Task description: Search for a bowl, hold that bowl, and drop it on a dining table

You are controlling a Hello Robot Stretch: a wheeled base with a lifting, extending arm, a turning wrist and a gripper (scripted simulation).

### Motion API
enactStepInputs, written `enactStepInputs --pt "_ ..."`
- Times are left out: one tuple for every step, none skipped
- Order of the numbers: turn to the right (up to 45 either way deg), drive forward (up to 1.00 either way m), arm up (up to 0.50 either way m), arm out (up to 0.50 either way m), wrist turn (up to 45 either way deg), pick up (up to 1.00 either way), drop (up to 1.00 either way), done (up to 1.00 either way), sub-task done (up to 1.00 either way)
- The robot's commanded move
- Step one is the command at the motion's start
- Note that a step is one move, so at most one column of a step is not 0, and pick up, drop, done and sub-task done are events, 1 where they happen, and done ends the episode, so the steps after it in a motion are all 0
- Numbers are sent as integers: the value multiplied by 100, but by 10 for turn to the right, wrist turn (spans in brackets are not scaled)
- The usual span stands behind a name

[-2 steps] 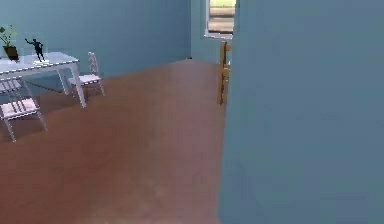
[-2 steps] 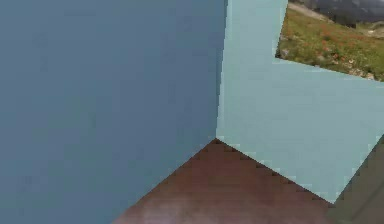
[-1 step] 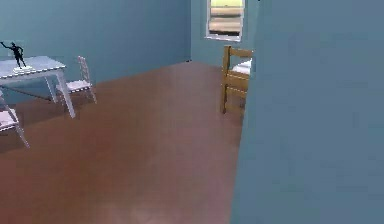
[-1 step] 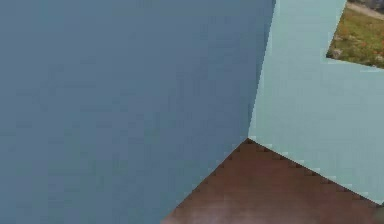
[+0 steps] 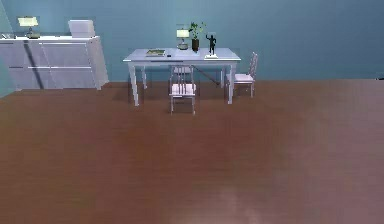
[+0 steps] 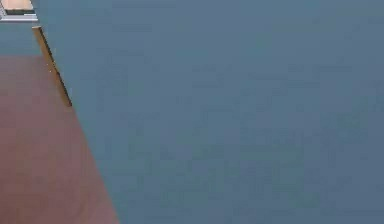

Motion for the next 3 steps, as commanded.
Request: enactStepInputs --pt "-180 0 0 0 0 0 0 0 0" --pt "0 85 0 0 0 0 0 0 0" --pt "-240 0 0 0 0 0 0 0 0"
